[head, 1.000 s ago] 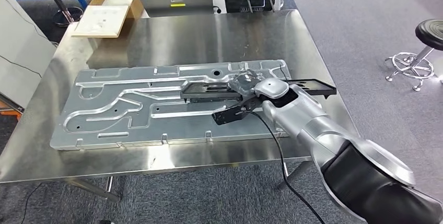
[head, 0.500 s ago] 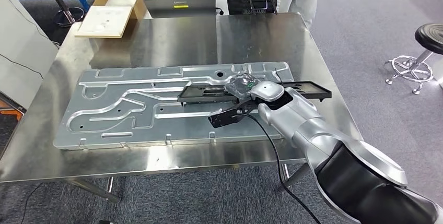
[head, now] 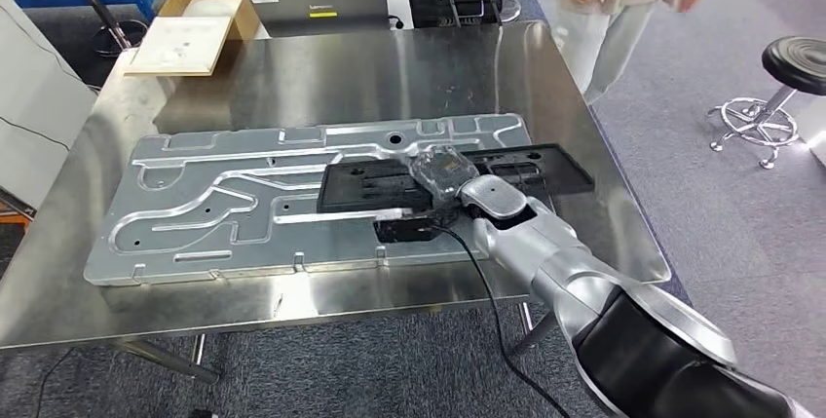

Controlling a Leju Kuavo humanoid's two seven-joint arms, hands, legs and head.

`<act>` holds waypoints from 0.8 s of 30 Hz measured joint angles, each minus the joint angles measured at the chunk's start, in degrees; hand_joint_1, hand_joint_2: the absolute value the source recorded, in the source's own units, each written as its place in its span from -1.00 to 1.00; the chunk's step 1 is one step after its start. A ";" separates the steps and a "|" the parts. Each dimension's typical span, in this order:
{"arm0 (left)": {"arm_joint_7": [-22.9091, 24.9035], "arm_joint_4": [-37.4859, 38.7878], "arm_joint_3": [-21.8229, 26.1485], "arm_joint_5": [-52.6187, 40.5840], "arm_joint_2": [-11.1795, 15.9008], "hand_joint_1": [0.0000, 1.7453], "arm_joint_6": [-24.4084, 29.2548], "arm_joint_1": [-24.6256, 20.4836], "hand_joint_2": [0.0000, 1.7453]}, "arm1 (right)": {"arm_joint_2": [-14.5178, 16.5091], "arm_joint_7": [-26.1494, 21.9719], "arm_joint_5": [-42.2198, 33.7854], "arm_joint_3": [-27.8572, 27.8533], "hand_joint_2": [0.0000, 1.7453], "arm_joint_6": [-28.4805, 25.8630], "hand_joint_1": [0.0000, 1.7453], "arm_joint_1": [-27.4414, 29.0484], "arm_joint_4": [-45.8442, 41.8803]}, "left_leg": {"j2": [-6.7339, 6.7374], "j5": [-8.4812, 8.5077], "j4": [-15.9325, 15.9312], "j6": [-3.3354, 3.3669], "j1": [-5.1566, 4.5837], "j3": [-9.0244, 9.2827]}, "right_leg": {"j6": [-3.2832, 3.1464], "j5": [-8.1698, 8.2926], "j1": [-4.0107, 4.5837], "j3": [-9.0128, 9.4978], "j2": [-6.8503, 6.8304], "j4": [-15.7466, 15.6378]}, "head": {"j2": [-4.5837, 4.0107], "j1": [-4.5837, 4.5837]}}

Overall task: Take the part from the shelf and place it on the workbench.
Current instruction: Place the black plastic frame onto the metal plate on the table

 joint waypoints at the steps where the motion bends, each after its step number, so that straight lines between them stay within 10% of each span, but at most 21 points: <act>1: 0.02 0.00 0.00 -0.11 -0.02 -1.00 0.12 -0.07 -1.00 | -0.33 -1.04 -2.58 -2.18 -1.00 -0.99 -1.00 0.28 -1.74 | -0.07 -0.19 -0.41 0.25 -0.15 0.08 | 0.32 0.06 0.09 -0.20 0.08 0.07 | 0.00 0.00; 5: -0.01 0.00 0.00 -0.58 -0.27 -1.00 -0.11 -0.23 -1.00 | -2.29 -2.82 -9.94 -11.62 -1.00 1.22 -1.00 1.81 -12.37 | -0.05 0.43 -0.95 1.66 0.17 -0.08 | 1.54 -1.57 -0.03 -1.31 -0.08 2.22 | 0.00 0.00; 8: -0.01 0.00 0.00 -0.81 -0.39 -1.00 -0.48 -0.44 -1.00 | -3.66 -3.28 -13.11 -17.44 -1.00 2.80 -1.00 3.42 -19.98 | -0.02 0.49 -1.03 2.29 0.07 -0.12 | 2.15 -6.73 -0.18 -6.19 -0.24 12.72 | 0.00 0.01; 10: 0.07 0.00 0.00 -0.99 -0.45 -1.00 -0.61 -0.54 -1.00 | -4.40 -3.51 -14.26 -20.03 -1.00 3.22 -1.00 4.76 -23.76 | -0.11 0.42 -0.96 2.37 -0.03 -0.10 | 2.19 -7.09 -0.23 -8.00 -0.28 16.28 | 0.00 0.01; 15: 0.28 0.00 -0.01 -1.21 -0.79 -1.00 -0.79 -0.78 -1.00 | -5.91 -3.86 -14.81 -24.59 -1.00 2.93 -1.00 5.87 -30.41 | -0.27 0.15 -0.74 1.99 -0.44 -0.11 | 0.54 0.34 0.43 -1.16 -0.36 1.14 | 0.00 0.00; 20: 0.34 0.00 -0.02 -1.28 -0.88 -1.00 -0.85 -1.01 -1.00 | -6.72 -4.03 -14.30 -26.81 -1.00 1.53 -1.00 6.75 -33.94 | -0.14 -1.30 0.64 0.65 -0.51 -0.75 | -0.51 0.72 0.03 -0.25 -0.47 -0.93 | 0.00 -0.01; 24: 0.33 0.00 -0.02 -1.37 -0.90 -1.00 -0.80 -1.00 -1.00 | -6.96 -4.67 -14.12 -27.60 -1.00 -0.57 -1.00 8.20 -36.80 | -0.10 -7.24 13.56 -0.03 -0.34 -6.65 | -0.94 0.76 -0.02 0.04 -0.63 -1.22 | 0.00 -0.05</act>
